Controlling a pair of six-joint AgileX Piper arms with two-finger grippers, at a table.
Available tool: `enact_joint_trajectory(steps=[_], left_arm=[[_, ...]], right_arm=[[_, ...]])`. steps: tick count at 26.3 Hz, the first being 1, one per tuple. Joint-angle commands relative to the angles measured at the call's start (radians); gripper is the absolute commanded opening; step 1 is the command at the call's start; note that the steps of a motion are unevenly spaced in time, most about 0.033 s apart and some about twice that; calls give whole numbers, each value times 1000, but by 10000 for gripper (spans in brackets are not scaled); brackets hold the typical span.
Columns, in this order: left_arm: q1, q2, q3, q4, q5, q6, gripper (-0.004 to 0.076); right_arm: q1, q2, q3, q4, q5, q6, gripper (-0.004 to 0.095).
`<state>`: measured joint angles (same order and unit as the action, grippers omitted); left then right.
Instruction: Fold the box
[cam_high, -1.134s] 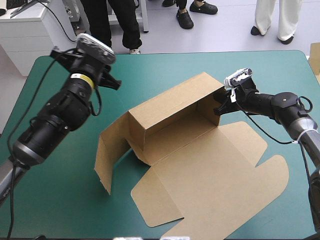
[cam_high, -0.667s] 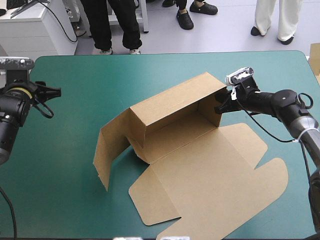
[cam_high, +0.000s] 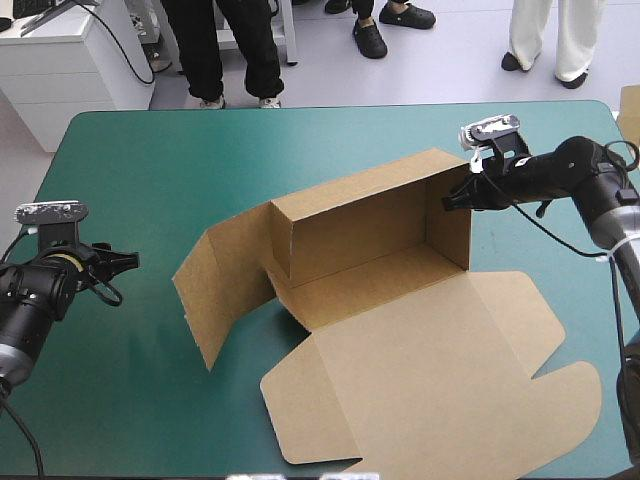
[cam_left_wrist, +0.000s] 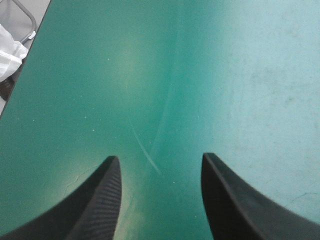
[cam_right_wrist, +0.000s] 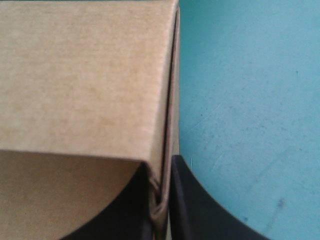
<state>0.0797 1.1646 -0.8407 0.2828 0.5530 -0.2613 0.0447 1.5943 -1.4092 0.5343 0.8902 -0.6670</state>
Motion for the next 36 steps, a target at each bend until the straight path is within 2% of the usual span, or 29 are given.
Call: enact_joint_trajectory(steps=[1, 4, 7, 9, 20, 30, 33, 36], left_arm=[[-2, -24, -25, 1, -59, -5, 355], [-2, -24, -25, 1, -57, -3, 355], [-2, -24, -25, 1, -57, 6, 355], [-2, -24, -25, 7, -57, 8, 354], [-2, -24, -25, 22, -35, 8, 345], [-2, -24, -25, 22, -35, 12, 344], [-2, -24, -25, 22, -33, 22, 344], [-2, -24, -25, 22, -28, 29, 344]], right_arm=[[-2, -42, -124, -56, 75, 140, -23], [-2, -42, -228, -170, 182, 264, -22], [-2, -30, -324, -288, 360, 345, -22], [-2, -28, -324, -321, 357, 383, -22], [-2, 34, -324, -305, 359, 472, -22], [-2, 180, -333, -310, 329, 417, -19], [-2, 205, -333, -307, 270, 402, 35], [-2, 226, -333, -285, 218, 396, 178]])
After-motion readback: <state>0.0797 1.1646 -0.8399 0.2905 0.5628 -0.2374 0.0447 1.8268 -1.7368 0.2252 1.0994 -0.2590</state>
